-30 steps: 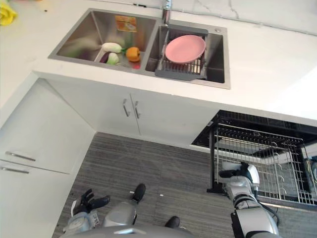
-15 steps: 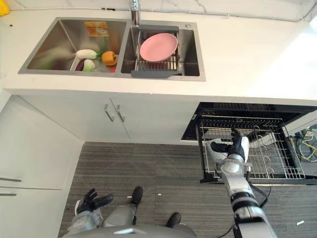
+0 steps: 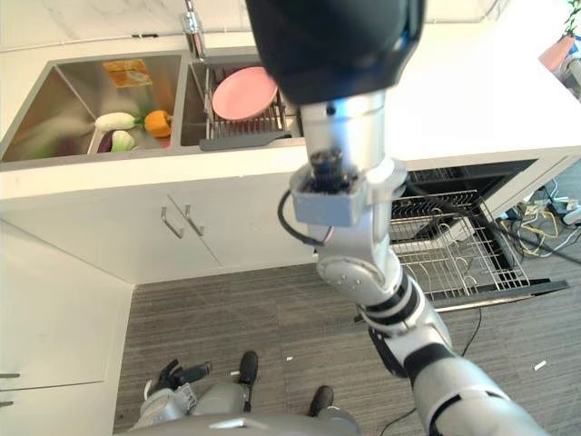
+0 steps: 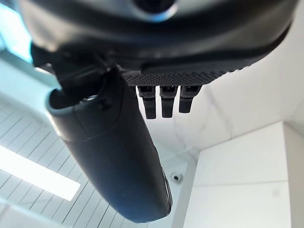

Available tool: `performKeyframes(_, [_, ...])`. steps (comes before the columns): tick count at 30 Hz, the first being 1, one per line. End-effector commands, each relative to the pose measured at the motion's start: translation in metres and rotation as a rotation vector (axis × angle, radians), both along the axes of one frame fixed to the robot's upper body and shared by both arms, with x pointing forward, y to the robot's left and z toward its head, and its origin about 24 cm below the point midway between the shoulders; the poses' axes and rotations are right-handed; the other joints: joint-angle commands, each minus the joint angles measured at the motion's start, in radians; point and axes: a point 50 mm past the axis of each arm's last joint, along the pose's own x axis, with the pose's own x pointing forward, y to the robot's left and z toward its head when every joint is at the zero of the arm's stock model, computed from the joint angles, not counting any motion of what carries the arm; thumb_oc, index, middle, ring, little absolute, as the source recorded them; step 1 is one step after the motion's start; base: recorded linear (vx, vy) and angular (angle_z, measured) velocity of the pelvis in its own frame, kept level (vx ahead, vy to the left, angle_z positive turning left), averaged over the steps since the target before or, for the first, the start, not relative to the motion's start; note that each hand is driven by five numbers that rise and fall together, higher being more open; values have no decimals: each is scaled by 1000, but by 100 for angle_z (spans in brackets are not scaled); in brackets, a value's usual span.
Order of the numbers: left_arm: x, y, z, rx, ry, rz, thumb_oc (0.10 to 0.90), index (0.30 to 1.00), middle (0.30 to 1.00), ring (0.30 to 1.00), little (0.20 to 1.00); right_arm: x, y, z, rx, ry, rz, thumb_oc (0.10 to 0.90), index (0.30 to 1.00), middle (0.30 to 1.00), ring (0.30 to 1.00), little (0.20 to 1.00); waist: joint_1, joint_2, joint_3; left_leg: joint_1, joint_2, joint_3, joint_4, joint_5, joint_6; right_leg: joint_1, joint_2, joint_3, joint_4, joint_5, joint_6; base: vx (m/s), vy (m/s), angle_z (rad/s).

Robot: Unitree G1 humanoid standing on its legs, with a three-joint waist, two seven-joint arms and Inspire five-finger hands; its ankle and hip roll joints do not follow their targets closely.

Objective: Place the dishes in the dishwasher.

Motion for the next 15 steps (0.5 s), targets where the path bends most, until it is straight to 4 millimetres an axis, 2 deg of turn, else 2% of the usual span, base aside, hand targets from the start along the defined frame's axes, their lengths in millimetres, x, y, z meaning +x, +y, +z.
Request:
performKeyframes(1, [7,5,5,44,-46,10,800,900,900,900,900,-4,-18,-5,124,-2,-29,595,592,592,592,592,-1,9,-10,47,56,39,6,-86,-43,2,-53,5,13,-44,46,0,0,0])
performKeyframes(2, [7,5,4,46,-46,8,800,900,900,900,900,-2,-18,-6,137,11,-14,554,531,531,531,531,-1,11,-8,48,55,37,6,-86,-42,4,-54,4,14,-44,46,0,0,0])
performKeyframes(3, [9,4,3,42,-41,11,800,900,900,900,900,-9,-19,-3,166,-18,14,439,359,359,359,359,-5,13,-4,58,52,36,6,-90,-39,11,-58,1,17,-46,45,0,0,0])
performKeyframes(4, [9,3,4,37,-46,21,800,900,900,900,900,-12,-19,-1,172,-35,26,499,448,448,448,448,-4,14,-3,61,51,35,6,-93,-37,14,-59,1,18,-47,44,0,0,0])
performKeyframes(6, [9,3,4,25,-56,42,800,900,900,900,900,-17,-20,2,197,-54,54,504,455,455,455,455,-6,15,0,71,48,40,6,-99,-35,22,-61,3,18,-49,44,38,4,-2])
performKeyframes(8, [9,5,5,30,-60,49,800,900,900,900,900,-19,-19,4,217,-59,75,543,514,514,514,514,-8,17,5,78,46,43,6,-102,-33,25,-63,6,19,-50,45,22,2,-5])
performKeyframes(12, [10,9,5,44,-56,66,800,900,900,900,900,-25,-16,9,224,-82,106,532,498,498,498,498,-12,18,5,83,46,51,6,-104,-33,30,-63,14,17,-51,43,8,0,-4])
performKeyframes(13, [13,9,7,49,-65,65,800,900,900,900,900,-27,-15,10,238,-87,129,579,568,568,568,568,-12,18,5,83,46,49,6,-103,-33,32,-64,14,17,-50,43,0,0,0])
performKeyframes(15, [13,10,7,53,-67,60,800,900,900,900,900,-25,-14,10,239,-79,127,599,599,599,599,599,-12,17,6,83,45,48,6,-102,-33,33,-64,13,17,-51,43,0,0,0])
